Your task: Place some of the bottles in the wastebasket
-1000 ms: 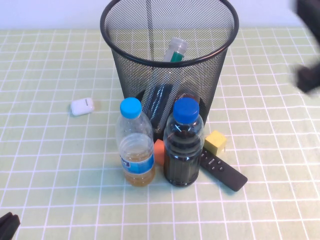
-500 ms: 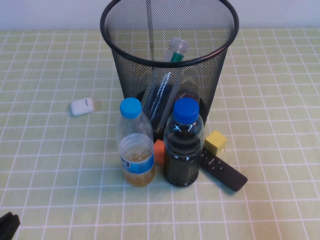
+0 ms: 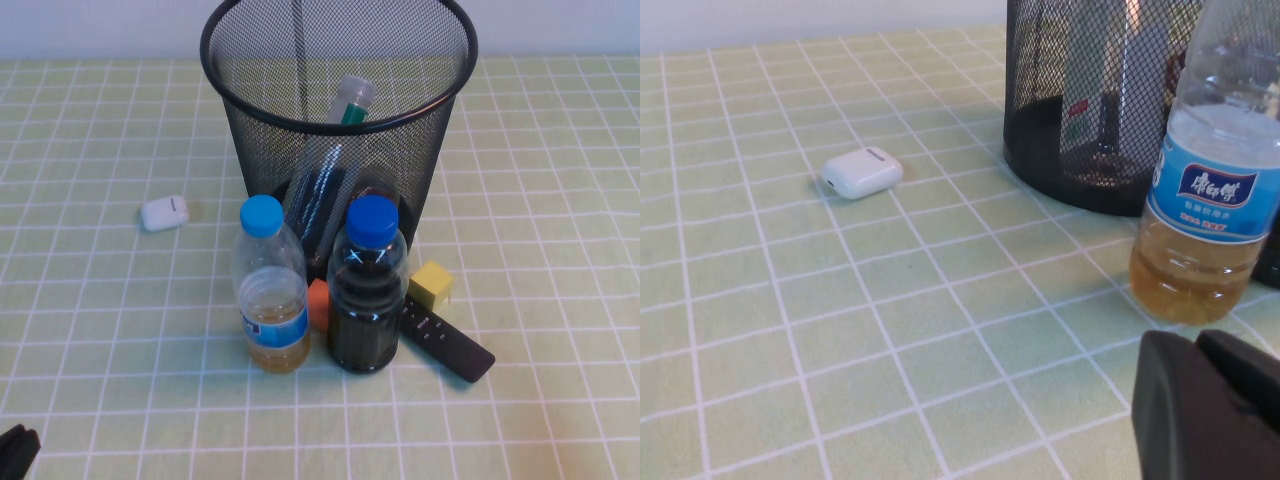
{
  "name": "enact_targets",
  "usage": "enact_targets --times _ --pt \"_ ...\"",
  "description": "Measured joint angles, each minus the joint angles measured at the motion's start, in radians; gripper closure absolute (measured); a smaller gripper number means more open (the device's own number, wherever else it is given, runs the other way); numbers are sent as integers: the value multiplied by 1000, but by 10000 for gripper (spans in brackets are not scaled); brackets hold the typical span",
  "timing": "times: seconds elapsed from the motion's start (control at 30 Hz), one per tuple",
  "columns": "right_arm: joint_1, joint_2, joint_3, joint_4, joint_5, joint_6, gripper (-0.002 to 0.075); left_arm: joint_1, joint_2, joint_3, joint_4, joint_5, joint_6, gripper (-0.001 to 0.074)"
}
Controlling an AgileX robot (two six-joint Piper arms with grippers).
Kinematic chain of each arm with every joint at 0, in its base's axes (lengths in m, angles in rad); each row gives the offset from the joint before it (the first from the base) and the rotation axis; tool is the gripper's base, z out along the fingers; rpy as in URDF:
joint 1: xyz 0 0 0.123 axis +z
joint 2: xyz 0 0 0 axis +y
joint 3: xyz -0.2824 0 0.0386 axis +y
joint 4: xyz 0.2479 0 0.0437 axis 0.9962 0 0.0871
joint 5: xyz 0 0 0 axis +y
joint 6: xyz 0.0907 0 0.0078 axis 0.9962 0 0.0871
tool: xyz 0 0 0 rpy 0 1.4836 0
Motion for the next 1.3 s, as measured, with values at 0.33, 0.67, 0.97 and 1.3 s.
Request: enact_targets --times 0.33,0.67,0.97,1.3 --pt "0 -2 -4 -1525 170 1639 732 0 0 0 0 2 0 739" --pt "0 -2 -2 -1772 367 1818 732 0 0 0 0 2 0 739" --pt "-13 -2 95 -1761 210 1791 732 0 0 0 0 2 0 739" --pt "-13 -2 131 -1787 314 1789 732 0 0 0 0 2 0 739"
